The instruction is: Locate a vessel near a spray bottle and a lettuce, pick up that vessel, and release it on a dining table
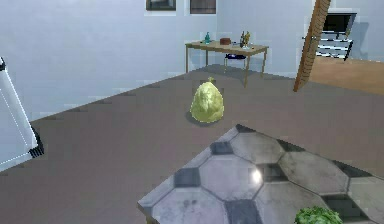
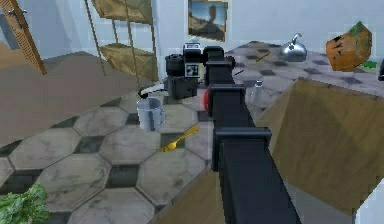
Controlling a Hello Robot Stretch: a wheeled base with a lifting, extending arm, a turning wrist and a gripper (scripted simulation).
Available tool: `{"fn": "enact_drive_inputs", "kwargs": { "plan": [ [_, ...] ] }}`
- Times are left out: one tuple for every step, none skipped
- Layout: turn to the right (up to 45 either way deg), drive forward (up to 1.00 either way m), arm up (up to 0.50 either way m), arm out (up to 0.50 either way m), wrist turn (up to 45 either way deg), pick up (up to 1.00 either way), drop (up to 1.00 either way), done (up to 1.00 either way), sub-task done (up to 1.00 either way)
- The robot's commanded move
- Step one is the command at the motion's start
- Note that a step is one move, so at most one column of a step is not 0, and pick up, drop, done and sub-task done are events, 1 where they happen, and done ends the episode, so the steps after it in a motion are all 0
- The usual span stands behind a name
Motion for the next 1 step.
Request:
{"fn": "enact_drive_inputs", "kwargs": {
  "plan": [
    [0.0, 0.00, -0.12, 0.00, 0.0, 0.00, 0.00, 0.00, 0.00]
  ]
}}
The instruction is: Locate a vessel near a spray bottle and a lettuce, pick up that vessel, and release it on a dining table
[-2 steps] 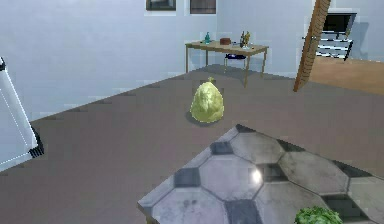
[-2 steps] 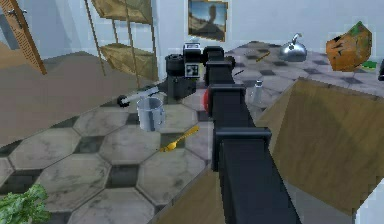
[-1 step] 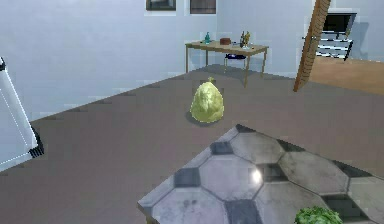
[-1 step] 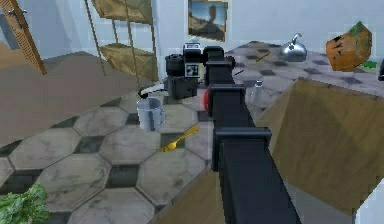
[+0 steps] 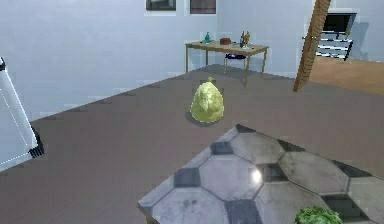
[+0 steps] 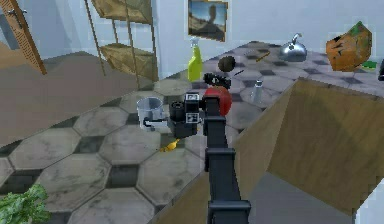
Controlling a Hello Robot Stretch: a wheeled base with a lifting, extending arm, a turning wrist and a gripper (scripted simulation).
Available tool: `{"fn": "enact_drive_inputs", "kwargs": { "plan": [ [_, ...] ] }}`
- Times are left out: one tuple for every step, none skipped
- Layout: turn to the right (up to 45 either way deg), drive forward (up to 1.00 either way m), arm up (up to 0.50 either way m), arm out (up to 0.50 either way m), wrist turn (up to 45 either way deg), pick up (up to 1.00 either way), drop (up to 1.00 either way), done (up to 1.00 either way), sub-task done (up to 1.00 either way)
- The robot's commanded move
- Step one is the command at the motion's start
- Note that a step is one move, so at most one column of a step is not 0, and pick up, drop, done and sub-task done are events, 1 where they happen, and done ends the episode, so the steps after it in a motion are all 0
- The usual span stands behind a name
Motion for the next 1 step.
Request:
{"fn": "enact_drive_inputs", "kwargs": {
  "plan": [
    [0.0, 0.00, 0.00, 0.00, 0.0, 1.00, 0.00, 0.00, 0.00]
  ]
}}
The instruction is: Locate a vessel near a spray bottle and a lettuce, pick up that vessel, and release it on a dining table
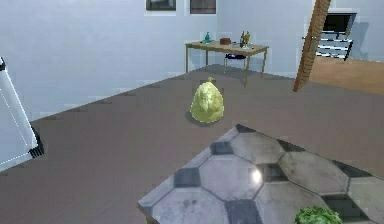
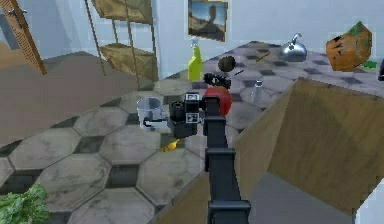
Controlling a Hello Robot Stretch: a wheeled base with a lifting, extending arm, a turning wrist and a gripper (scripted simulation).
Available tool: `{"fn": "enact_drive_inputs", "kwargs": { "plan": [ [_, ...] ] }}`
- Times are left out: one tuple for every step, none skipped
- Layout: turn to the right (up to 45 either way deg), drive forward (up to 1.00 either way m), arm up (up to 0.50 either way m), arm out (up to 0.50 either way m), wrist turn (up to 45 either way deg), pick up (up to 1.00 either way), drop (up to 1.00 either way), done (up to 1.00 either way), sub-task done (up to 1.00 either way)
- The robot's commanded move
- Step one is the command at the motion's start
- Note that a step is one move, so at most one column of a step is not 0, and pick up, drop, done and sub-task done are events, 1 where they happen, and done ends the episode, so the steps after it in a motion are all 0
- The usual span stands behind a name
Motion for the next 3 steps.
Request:
{"fn": "enact_drive_inputs", "kwargs": {
  "plan": [
    [0.0, 0.00, 0.10, 0.00, 0.0, 0.00, 0.00, 0.00, 0.00],
    [0.0, 0.00, 0.02, 0.00, 0.0, 0.00, 0.00, 0.00, 0.00],
    [0.0, 0.00, 0.00, 0.00, -45.0, 0.00, 0.00, 0.00, 0.00]
  ]
}}
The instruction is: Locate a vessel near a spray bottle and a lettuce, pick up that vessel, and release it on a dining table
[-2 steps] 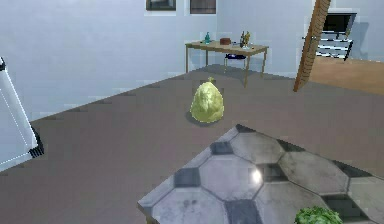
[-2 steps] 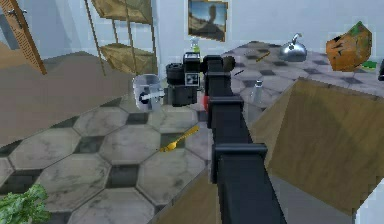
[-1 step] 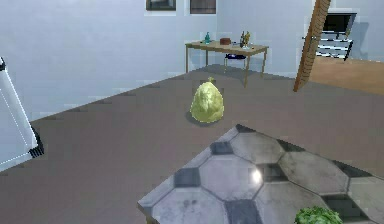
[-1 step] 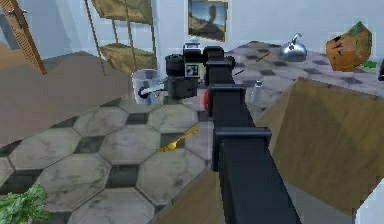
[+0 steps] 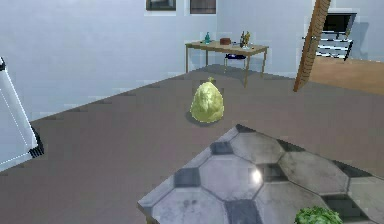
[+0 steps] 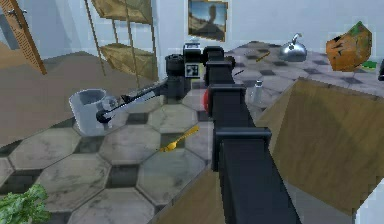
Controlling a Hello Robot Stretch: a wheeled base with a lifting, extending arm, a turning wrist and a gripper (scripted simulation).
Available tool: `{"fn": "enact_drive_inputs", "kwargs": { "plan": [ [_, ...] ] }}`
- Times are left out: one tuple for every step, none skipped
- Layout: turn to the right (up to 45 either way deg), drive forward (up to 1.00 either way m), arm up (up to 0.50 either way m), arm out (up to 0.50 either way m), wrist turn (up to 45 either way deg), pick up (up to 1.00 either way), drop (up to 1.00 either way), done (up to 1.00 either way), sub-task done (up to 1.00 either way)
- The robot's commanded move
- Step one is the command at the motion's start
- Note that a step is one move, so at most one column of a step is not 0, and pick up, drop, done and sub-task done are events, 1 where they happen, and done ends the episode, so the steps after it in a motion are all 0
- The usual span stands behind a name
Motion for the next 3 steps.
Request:
{"fn": "enact_drive_inputs", "kwargs": {
  "plan": [
    [0.0, 0.00, 0.00, 0.00, -45.0, 0.00, 0.00, 0.00, 0.00],
    [0.0, 0.00, 0.00, 0.00, -15.0, 0.00, 0.00, 0.00, 0.00],
    [0.0, 0.00, 0.00, -0.32, 0.0, 0.00, 0.00, 0.00, 0.00]
  ]
}}
